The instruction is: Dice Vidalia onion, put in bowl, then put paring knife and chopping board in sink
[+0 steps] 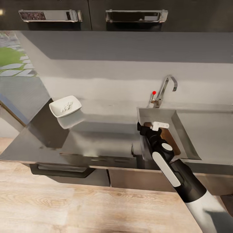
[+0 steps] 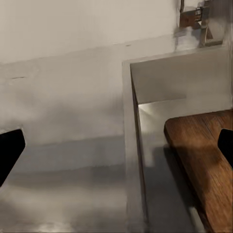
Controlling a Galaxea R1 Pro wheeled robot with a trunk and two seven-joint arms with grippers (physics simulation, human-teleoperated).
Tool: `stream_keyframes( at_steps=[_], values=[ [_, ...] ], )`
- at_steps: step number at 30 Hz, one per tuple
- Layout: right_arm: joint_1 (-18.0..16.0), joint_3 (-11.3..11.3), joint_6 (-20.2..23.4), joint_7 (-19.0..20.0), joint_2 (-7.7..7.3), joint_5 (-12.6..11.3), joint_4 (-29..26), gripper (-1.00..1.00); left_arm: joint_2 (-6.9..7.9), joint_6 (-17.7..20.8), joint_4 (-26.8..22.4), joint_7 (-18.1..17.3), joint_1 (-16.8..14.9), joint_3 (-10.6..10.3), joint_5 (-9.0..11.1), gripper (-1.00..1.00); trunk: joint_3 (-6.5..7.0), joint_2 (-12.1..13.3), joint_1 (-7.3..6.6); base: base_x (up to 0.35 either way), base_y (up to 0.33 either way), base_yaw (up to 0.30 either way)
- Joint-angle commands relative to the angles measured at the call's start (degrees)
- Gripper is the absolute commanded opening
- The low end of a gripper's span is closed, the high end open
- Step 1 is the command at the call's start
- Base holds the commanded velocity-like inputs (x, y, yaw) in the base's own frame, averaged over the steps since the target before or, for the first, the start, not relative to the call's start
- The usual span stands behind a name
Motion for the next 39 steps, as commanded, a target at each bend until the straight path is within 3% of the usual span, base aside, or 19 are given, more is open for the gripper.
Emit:
stream_keyframes(
  at_steps=[1, 35, 39],
  values=[
    [-0.1, 0.1, 0.2, -0.5, -0.05, -0.3, -0.1, 1.00, 0.09, 0.0, -0.2, 0.4, 0.0, -0.3, 0.1, 1.00, -0.09, -0.1, 0.00, -0.329, 0.000, 0.000],
    [0.5, 0.6, 0.2, -0.4, 0.05, -0.1, 0.7, 1.00, 0.06, 0.0, 0.2, 0.4, 0.0, -0.3, 0.1, 1.00, -0.09, -0.1, 0.00, -0.332, 0.000, 0.000],
    [0.6, 2.6, 0.1, -0.3, 0.12, -0.1, 1.9, 1.00, 0.06, 0.0, 0.2, 0.4, 0.0, -0.3, 0.1, 1.00, -0.09, -0.1, 0.00, -0.304, 0.000, 0.000]
  ],
)
